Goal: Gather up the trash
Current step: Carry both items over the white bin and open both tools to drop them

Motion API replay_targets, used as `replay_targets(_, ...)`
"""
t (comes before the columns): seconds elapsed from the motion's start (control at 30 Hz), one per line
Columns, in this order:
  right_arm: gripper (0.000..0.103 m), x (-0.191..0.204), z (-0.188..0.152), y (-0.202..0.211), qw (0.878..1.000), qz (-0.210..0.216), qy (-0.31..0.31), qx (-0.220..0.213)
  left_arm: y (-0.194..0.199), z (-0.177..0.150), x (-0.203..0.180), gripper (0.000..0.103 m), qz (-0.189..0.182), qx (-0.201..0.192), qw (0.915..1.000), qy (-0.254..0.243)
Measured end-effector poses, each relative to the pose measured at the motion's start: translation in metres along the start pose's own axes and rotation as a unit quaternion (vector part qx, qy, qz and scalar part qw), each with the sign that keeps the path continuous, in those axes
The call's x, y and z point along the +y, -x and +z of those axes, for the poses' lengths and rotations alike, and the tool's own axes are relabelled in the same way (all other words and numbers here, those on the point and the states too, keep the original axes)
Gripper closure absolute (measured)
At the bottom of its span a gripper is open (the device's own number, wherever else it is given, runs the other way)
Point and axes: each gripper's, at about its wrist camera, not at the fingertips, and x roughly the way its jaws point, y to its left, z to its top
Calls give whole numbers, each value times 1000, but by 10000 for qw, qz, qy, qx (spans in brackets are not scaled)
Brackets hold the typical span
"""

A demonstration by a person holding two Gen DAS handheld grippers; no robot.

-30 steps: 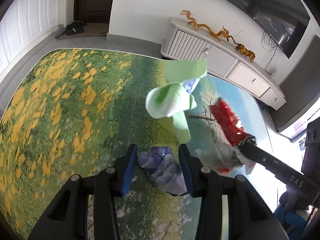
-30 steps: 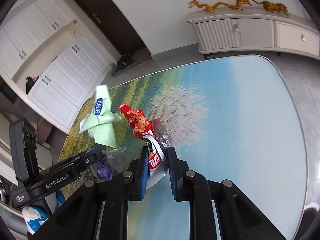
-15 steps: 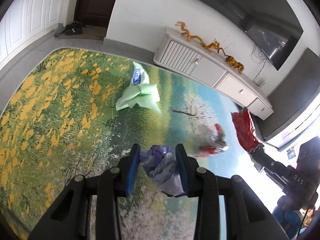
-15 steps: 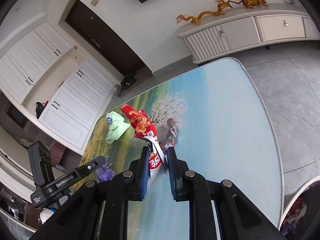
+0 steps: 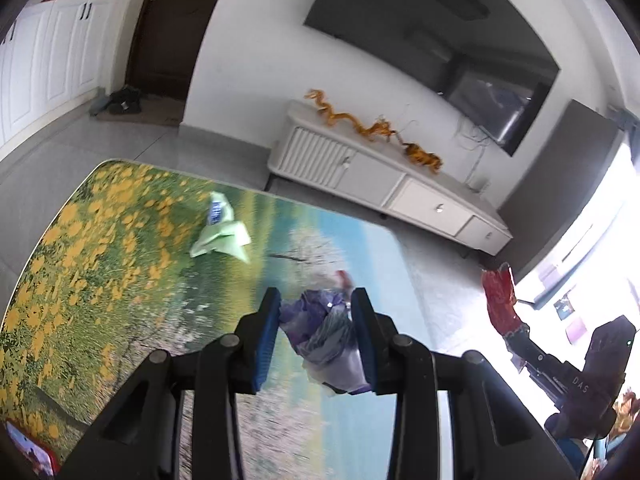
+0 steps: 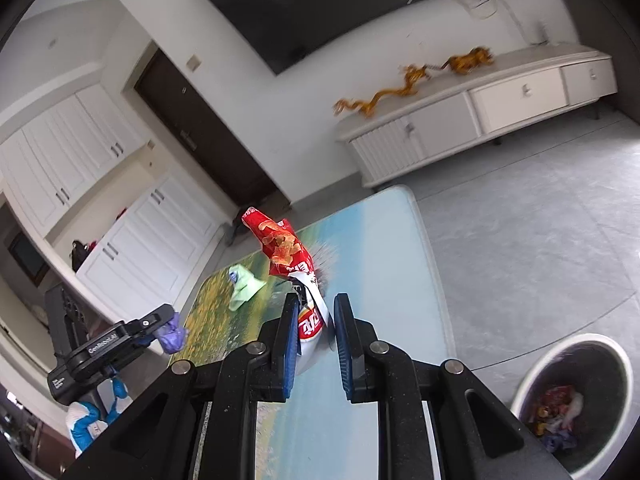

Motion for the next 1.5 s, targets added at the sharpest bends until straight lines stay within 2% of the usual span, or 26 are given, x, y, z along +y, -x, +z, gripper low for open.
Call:
replay_targets(0.37,86,-35,-14,86,9957,-653,-326,-566,15,-18,-67,69,-699,109,9967,-387)
replay_targets(0.63,86,-88,-26,130,9878,-1133,-729,-778,-12,-50,-144,69,-1015,541,9880,-1033)
replay_targets(0.87,86,-146,-46,139,9795,-1545,-1153,-592,-62,-96,-222,69,-1087,1193,9708,-1777)
replay_targets(1.13,86,-209,-74,125,9677,-1870,-1683,-148,-130,-157,-291,69,-1024,1975,9433,-2462)
replay_targets(1.4,83,-253,-98,105,9559,-1963,-2174,196,-177,-189,-322,63,-1157,2486,9266,-2574)
replay_targets(1.47,79,-260,-103,102,9533,-1980,-2269,250,-186,-194,-326,56,-1246,2629,9236,-2497)
replay_targets(1.5,72,-263,-104,100,9520,-1995,-2307,274,-190,-196,-327,53,-1284,2679,9228,-2452)
